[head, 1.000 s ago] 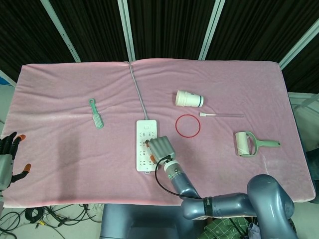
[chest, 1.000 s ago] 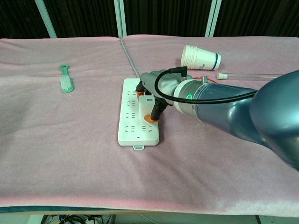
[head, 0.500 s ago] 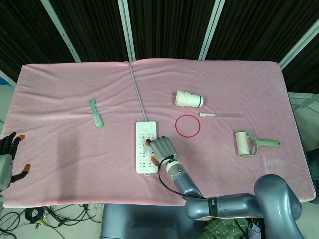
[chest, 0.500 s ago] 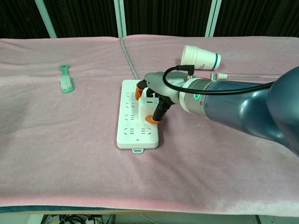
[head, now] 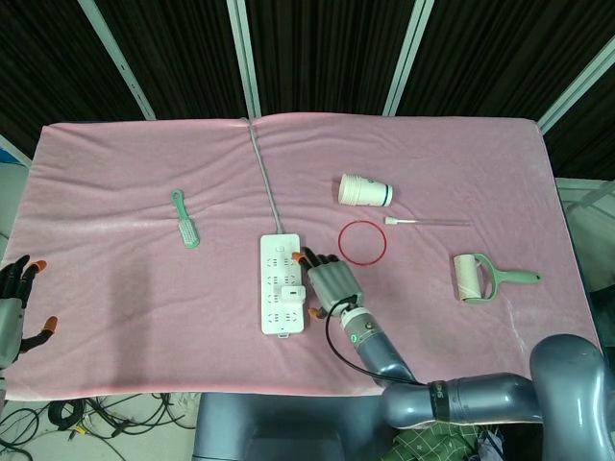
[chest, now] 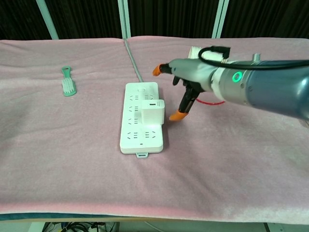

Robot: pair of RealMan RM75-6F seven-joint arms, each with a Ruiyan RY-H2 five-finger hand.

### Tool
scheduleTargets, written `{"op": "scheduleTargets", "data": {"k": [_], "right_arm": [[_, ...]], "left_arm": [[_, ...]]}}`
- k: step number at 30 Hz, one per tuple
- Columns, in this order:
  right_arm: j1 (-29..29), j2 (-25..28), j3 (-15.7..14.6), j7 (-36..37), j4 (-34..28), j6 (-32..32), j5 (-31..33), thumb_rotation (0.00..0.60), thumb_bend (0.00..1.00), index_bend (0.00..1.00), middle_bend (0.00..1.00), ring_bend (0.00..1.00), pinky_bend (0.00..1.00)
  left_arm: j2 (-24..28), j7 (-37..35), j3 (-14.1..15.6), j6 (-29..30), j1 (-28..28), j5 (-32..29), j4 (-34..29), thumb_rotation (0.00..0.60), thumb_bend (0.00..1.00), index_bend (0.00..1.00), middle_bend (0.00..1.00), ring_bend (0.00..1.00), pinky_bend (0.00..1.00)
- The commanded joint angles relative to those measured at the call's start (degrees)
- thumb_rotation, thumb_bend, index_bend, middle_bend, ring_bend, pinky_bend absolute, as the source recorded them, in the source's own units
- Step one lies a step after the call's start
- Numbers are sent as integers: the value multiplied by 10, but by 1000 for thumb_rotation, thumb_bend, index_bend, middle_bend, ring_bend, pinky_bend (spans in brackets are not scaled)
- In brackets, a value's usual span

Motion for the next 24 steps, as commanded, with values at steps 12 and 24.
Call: {"op": "scheduleTargets", "data": {"k": [12, 24], "right_arm": [[-195, 277, -83, 128, -127, 75, -238, 600, 112, 74, 17, 166, 163], [-397, 203, -206, 200, 39, 277, -468, 600, 113, 73, 17, 166, 160]], "left_arm": [[-5, 6, 0, 13, 2, 10, 0, 600, 313, 93, 3, 0, 0], [-18, 15, 9, 50, 9, 63, 6, 600, 313, 93, 3, 0, 0]]}}
